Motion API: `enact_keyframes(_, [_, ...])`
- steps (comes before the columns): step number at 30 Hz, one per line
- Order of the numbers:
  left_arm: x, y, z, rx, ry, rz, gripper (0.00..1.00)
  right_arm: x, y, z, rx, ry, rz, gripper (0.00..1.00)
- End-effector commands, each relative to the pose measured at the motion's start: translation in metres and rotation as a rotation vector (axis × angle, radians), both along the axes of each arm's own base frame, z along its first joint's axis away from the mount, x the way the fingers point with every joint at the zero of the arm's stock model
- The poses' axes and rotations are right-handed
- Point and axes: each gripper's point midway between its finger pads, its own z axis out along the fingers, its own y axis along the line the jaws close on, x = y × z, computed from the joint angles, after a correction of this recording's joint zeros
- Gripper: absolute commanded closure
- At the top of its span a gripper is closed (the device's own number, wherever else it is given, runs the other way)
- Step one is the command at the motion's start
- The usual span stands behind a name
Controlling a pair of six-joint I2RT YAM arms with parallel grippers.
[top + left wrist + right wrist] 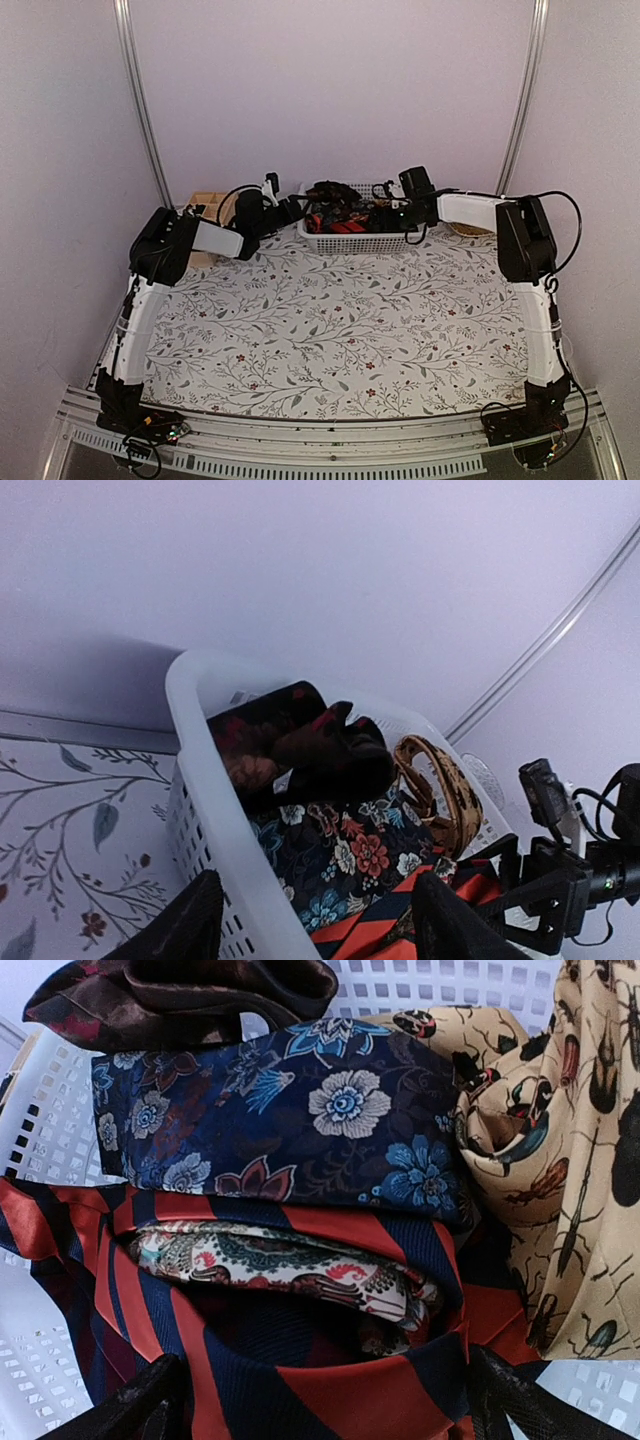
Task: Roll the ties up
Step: Move the bin to the center of the board, then pick up the tie from the bin.
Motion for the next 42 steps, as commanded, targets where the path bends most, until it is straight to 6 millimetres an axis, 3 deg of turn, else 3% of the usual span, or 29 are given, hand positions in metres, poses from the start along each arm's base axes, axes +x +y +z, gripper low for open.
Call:
enact_keyframes(1, [-0.042, -0.042, 0.062, -0.101, -0.116, -0.162, 0.35, -0.067, -0.026, 0.051, 0.019, 0.084, 0.033, 0.04])
enact_keyframes(6, [-0.069, -0.066, 0.064, -0.134, -0.083, -0.232, 0.41, -0.098, -0.043, 0.077, 0.010, 0.080, 0.025, 0.04])
enact_keyframes(9, [-0.092, -0.078, 0.067, -0.159, -0.077, -0.269, 0.41, -0.106, -0.048, 0.103, 0.010, 0.032, 0.035, 0.04])
enact_keyframes(14, [-0.123, -0.091, 0.076, -0.216, -0.104, -0.345, 0.41, -0.095, -0.042, 0.159, 0.006, -0.193, 0.056, 0.06])
enact_keyframes(17, [-0.128, -0.090, 0.076, -0.221, -0.098, -0.345, 0.40, -0.081, -0.029, 0.177, -0.014, -0.314, 0.084, 0.06])
enact_keyframes(22, [-0.131, -0.074, 0.083, -0.184, -0.105, -0.285, 0.38, -0.050, -0.005, 0.142, -0.081, -0.319, 0.122, 0.06])
enact_keyframes(28, [-0.130, -0.051, 0.093, -0.094, -0.098, -0.211, 0.18, -0.039, 0.029, 0.094, -0.154, -0.310, 0.219, 0.06])
enact_keyframes(32, [-0.135, -0.037, 0.100, -0.070, -0.094, -0.184, 0.01, -0.031, 0.038, 0.062, -0.191, -0.270, 0.232, 0.06])
enact_keyframes(36, [-0.142, -0.024, 0.107, -0.012, -0.095, -0.154, 0.00, -0.024, 0.036, 0.036, -0.228, -0.236, 0.216, 0.07])
enact_keyframes(42, [-0.157, -0.006, 0.125, 0.071, -0.116, -0.128, 0.00, -0.025, 0.019, 0.054, -0.264, -0.242, 0.137, 0.05])
